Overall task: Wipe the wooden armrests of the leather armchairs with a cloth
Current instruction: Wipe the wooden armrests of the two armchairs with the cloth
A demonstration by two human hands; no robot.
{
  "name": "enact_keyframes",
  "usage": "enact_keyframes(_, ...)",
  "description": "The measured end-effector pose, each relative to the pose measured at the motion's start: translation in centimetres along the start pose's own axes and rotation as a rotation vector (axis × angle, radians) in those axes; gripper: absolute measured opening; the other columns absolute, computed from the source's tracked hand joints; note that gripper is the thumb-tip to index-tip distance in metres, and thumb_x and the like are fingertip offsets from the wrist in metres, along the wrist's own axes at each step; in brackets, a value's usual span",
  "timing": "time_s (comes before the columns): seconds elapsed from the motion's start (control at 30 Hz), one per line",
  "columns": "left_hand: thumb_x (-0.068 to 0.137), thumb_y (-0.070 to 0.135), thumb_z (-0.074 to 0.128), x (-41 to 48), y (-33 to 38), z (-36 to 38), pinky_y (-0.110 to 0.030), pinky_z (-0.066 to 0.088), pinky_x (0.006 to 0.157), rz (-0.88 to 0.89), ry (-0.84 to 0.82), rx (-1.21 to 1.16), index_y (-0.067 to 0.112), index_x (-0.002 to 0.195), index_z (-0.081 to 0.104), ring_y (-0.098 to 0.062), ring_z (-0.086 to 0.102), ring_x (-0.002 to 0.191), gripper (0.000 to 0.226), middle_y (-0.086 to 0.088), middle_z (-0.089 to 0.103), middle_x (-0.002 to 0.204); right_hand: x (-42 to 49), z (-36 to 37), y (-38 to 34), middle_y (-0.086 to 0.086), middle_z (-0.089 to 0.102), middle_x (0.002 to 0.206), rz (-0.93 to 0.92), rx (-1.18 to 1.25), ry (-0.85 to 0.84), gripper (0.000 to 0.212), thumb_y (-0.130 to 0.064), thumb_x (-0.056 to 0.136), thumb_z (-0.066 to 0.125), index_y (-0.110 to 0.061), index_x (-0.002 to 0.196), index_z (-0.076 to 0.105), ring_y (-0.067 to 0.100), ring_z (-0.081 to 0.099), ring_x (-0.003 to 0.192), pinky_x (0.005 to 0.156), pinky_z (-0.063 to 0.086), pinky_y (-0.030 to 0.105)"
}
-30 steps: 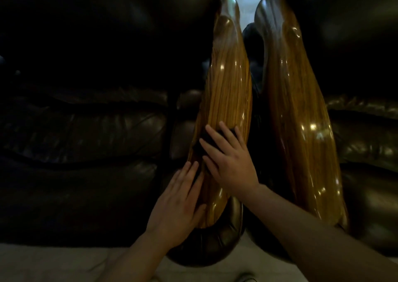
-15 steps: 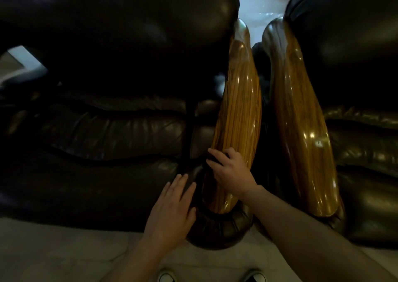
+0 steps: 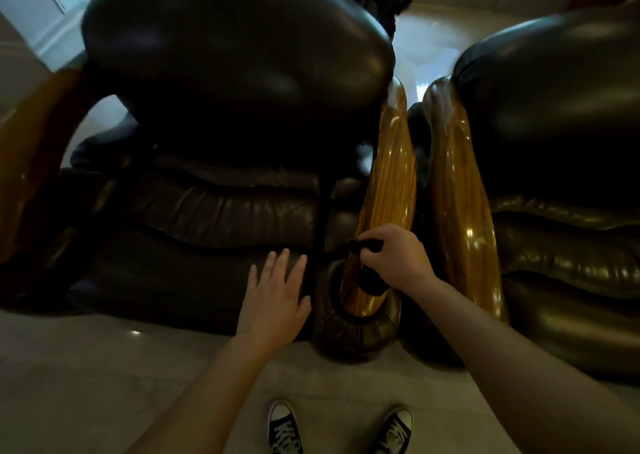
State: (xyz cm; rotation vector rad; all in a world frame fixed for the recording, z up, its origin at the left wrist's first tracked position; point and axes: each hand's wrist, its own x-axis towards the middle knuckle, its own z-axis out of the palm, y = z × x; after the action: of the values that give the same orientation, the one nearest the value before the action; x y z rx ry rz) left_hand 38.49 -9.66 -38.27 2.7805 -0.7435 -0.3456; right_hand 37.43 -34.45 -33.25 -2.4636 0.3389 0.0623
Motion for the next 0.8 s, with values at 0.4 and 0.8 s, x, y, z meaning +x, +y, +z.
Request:
enact_keyframes(0.4,0.096,0.051,0.041,-5.8,3.5,-4.8,-0.053,0.007,0.12,-0.214,0.064,-0.013,0.032,0.155,0.002,-0.024,0.001,0.152,0.073,-0.007,0.009,0.166,-3.3,-6.0,-6.6,-0.007,0.06,0.117,-0.178,0.024,-0.115,0.028,-0.026,0.09,0.067,-0.024,0.118,0.068,0.006,0.058,0.096,0.076,0.056,0.025)
enact_keyframes(0.8,0.096,0.053,0.037,-15.9,11.7,-4.9,-0.054,0.017,0.118,-0.709,0.172,-0.048,0.029,0.156,0.002,-0.026,0.002,0.152,0.073,-0.007,0.006,0.166,-6.7,-7.1,-9.6,-0.017,0.057,0.103,-0.476,-0.001,-0.379,0.022,-0.032,0.087,0.069,-0.039,0.108,0.068,0.002,0.062,0.07,0.046,0.046,0.013)
